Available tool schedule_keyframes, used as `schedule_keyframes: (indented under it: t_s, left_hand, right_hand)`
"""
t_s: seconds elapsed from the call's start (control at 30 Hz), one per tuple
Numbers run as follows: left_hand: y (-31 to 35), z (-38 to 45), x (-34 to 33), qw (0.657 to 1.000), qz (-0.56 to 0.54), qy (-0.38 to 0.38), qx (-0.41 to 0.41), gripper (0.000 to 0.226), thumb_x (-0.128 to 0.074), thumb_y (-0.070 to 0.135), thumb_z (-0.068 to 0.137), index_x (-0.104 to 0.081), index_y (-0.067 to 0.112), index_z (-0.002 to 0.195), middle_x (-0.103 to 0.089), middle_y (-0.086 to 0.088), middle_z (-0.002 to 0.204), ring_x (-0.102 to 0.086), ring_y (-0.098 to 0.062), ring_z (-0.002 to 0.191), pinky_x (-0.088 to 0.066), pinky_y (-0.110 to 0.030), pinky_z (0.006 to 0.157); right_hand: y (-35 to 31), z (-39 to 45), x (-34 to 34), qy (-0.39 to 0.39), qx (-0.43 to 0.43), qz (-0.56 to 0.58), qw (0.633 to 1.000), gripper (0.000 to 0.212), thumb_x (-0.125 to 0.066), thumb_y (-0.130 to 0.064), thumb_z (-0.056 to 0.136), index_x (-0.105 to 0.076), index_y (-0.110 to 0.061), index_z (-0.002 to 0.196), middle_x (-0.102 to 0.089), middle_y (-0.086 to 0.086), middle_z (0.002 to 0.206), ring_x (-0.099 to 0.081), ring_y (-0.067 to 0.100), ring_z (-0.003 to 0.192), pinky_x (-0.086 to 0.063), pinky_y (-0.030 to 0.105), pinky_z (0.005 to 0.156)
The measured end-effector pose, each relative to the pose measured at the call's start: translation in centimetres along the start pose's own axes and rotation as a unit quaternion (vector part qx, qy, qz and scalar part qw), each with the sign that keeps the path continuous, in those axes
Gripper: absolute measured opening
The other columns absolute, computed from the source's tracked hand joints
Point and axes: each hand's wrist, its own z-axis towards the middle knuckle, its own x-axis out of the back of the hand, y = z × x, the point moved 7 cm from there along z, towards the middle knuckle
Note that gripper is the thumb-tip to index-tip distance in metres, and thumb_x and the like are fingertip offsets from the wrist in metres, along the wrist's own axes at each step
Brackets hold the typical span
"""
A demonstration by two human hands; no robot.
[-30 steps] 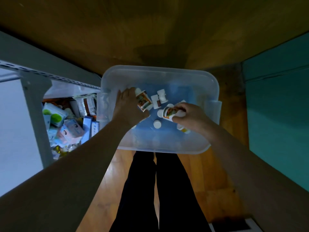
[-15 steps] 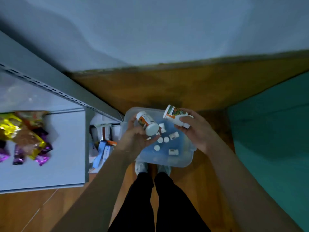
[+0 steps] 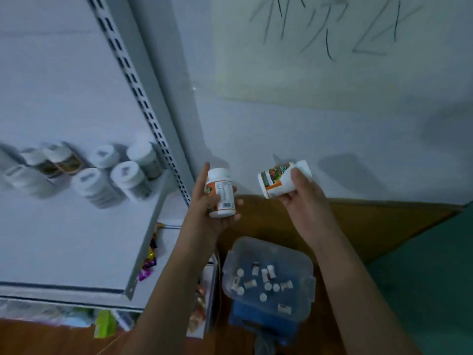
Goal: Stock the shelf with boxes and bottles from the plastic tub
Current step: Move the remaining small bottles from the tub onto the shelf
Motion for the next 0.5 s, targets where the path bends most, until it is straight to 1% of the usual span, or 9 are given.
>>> schedule_keyframes:
  t_s: [0.1,0.17,0.2,0.23,0.3,0.33,0.37,0.43,0.5]
  left_hand:
    - [6.0,-4.2,2.0,0.997,0.032,0.006,-0.064,0.077,-0.052,0.011,0.075,-0.041,0.041,0.145,-0.067,-0.014,0.105,-0.067,-0.028,0.082,-0.056,-0.033,0.062]
    - [9.7,-7.7,4.2,0.993,0.061,0.023,-0.099,0.074,-0.051,0.012,0.075,-0.045,0.044,0.142,-0.065,-0.014,0.111,-0.066,-0.029,0.086,-0.056,-0.033,0.063]
    - [11.4,-9.6,5.4,0.990,0.076,0.035,-0.115,0.072,-0.051,0.013,0.076,-0.047,0.046,0.140,-0.064,-0.014,0.114,-0.066,-0.030,0.089,-0.056,-0.033,0.064]
    - [13.1,-11.6,6.7,0.986,0.093,0.050,-0.131,0.071,-0.052,0.015,0.077,-0.047,0.047,0.139,-0.064,-0.013,0.118,-0.066,-0.030,0.090,-0.055,-0.033,0.065]
    - [16.1,-15.5,9.7,0.977,0.120,0.086,-0.157,0.072,-0.052,0.017,0.077,-0.043,0.045,0.143,-0.064,-0.014,0.120,-0.067,-0.029,0.088,-0.055,-0.034,0.066]
    - [17.4,-17.4,11.3,0.972,0.128,0.105,-0.167,0.073,-0.053,0.017,0.077,-0.042,0.044,0.144,-0.064,-0.014,0.119,-0.068,-0.029,0.087,-0.055,-0.035,0.066]
    - [18.6,-19.2,12.9,0.968,0.136,0.122,-0.175,0.073,-0.053,0.017,0.077,-0.041,0.045,0.144,-0.065,-0.014,0.118,-0.068,-0.028,0.086,-0.055,-0.035,0.066]
    - [20.8,-22.7,16.0,0.959,0.150,0.155,-0.185,0.072,-0.051,0.015,0.080,-0.041,0.048,0.143,-0.065,-0.015,0.119,-0.069,-0.028,0.087,-0.055,-0.035,0.067]
    - [22.6,-26.1,18.9,0.949,0.169,0.183,-0.192,0.069,-0.049,0.011,0.087,-0.041,0.051,0.142,-0.062,-0.017,0.124,-0.070,-0.028,0.090,-0.056,-0.036,0.070]
  right_hand:
    - [-0.4,-2.5,-6.1,-0.015,0.041,-0.063,0.997,0.017,-0.063,-0.035,0.093,-0.062,-0.021,0.104,-0.068,-0.001,0.100,-0.068,0.010,0.092,-0.056,0.026,0.080]
    - [0.4,-4.4,-10.6,-0.042,0.068,-0.087,0.993,0.024,-0.057,-0.034,0.096,-0.064,-0.014,0.106,-0.072,0.005,0.104,-0.070,0.015,0.094,-0.057,0.027,0.083]
    - [1.0,-5.4,-12.8,-0.056,0.070,-0.086,0.992,0.024,-0.056,-0.031,0.097,-0.064,-0.011,0.108,-0.073,0.009,0.108,-0.071,0.020,0.097,-0.057,0.030,0.085]
    - [1.7,-6.4,-15.2,-0.066,0.071,-0.086,0.992,0.021,-0.057,-0.028,0.097,-0.062,-0.011,0.108,-0.073,0.011,0.107,-0.071,0.022,0.096,-0.057,0.032,0.084]
    - [3.2,-8.2,-19.9,-0.073,0.076,-0.117,0.987,0.015,-0.062,-0.029,0.095,-0.063,-0.015,0.100,-0.076,0.003,0.090,-0.071,0.014,0.079,-0.058,0.029,0.073]
    - [4.2,-9.1,-22.2,-0.075,0.079,-0.132,0.985,0.016,-0.066,-0.032,0.092,-0.065,-0.017,0.097,-0.075,-0.001,0.082,-0.070,0.012,0.072,-0.058,0.030,0.068]
    - [5.3,-9.7,-24.3,-0.080,0.078,-0.144,0.983,0.018,-0.070,-0.035,0.089,-0.067,-0.018,0.094,-0.074,-0.002,0.078,-0.069,0.012,0.070,-0.058,0.032,0.068]
    - [7.6,-10.8,-28.6,-0.106,0.067,-0.157,0.980,0.024,-0.074,-0.042,0.085,-0.068,-0.021,0.093,-0.074,-0.005,0.078,-0.069,0.012,0.071,-0.057,0.031,0.069]
    - [10.4,-12.0,-32.7,-0.148,0.031,-0.140,0.978,0.035,-0.070,-0.049,0.084,-0.064,-0.022,0.105,-0.072,-0.002,0.088,-0.068,0.014,0.080,-0.054,0.032,0.073]
